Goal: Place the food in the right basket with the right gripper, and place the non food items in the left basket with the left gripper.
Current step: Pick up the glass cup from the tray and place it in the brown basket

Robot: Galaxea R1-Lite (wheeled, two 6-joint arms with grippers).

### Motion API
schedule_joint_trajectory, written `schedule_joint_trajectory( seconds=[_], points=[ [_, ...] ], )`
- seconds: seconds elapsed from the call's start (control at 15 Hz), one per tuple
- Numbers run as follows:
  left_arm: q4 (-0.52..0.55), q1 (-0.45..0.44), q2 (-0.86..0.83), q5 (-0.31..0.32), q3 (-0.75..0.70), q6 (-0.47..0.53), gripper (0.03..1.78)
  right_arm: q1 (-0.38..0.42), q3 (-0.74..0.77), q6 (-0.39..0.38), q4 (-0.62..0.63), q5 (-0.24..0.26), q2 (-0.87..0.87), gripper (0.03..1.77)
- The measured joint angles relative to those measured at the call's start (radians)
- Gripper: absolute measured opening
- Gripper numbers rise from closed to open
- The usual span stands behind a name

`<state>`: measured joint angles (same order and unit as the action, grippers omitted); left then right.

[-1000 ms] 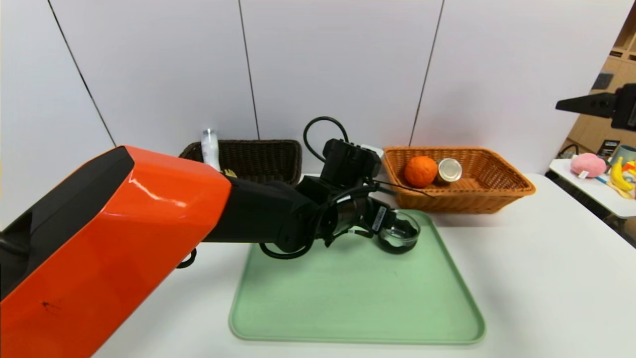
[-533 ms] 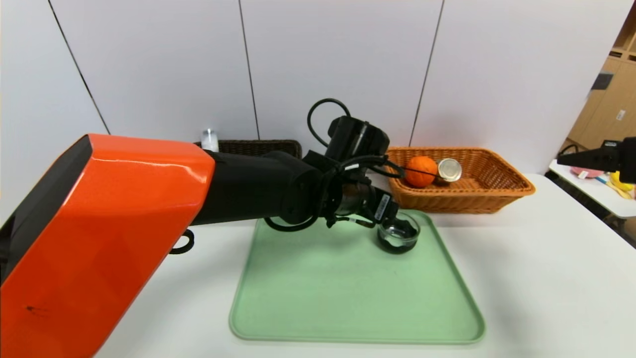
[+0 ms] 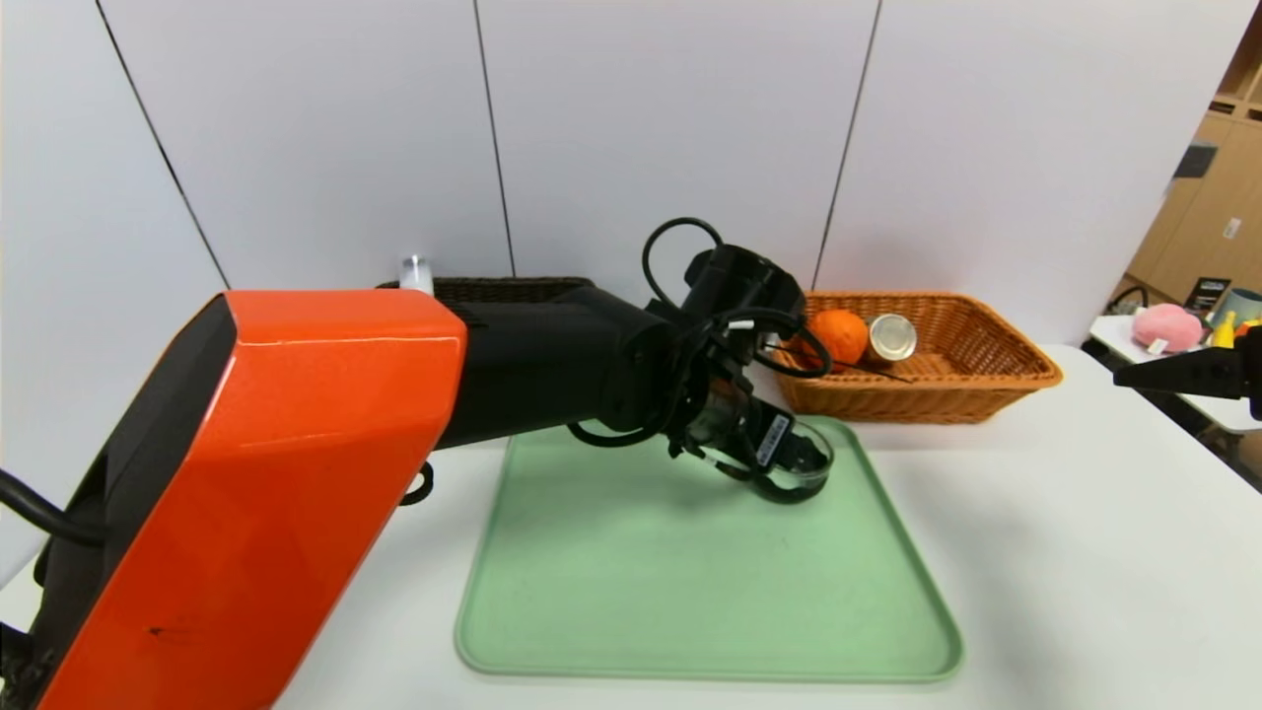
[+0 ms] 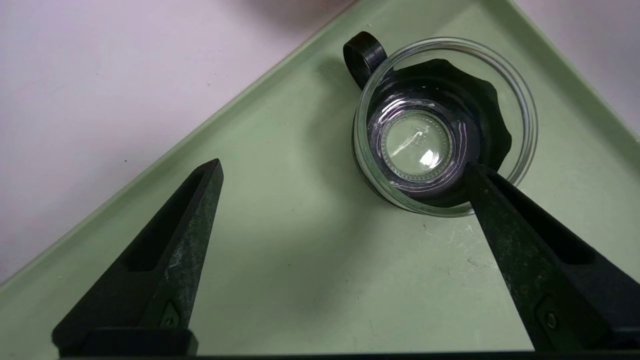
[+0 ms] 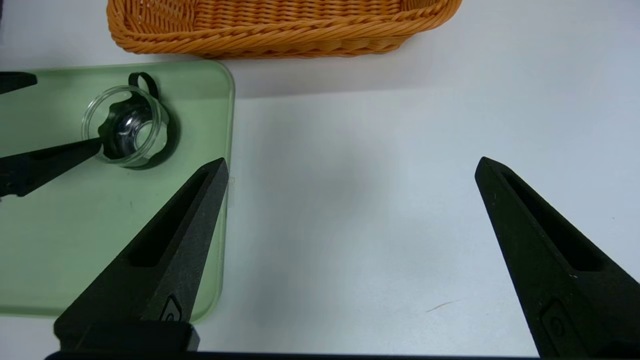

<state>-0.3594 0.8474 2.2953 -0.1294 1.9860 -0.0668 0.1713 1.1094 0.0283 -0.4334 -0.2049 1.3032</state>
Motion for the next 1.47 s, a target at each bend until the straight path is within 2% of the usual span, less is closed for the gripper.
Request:
schedule_joint_trajectory(
  seconds=[0.4,0.87,1.47],
  points=[
    [0.042,0.001,0.028,0.001,0.003,0.0,1.69,-0.01,-0.029,0.002,-0.002,0.004,-0.003,1.7],
    [0.057,0.001,0.037,0.015,0.01,0.006,1.69,-0.097,-0.072,0.01,-0.006,0.011,0.016,1.71],
    [0.113,-0.014,0.076,0.018,0.011,0.013,1.69,-0.118,-0.185,0.01,0.006,0.02,-0.019,1.71]
  ],
)
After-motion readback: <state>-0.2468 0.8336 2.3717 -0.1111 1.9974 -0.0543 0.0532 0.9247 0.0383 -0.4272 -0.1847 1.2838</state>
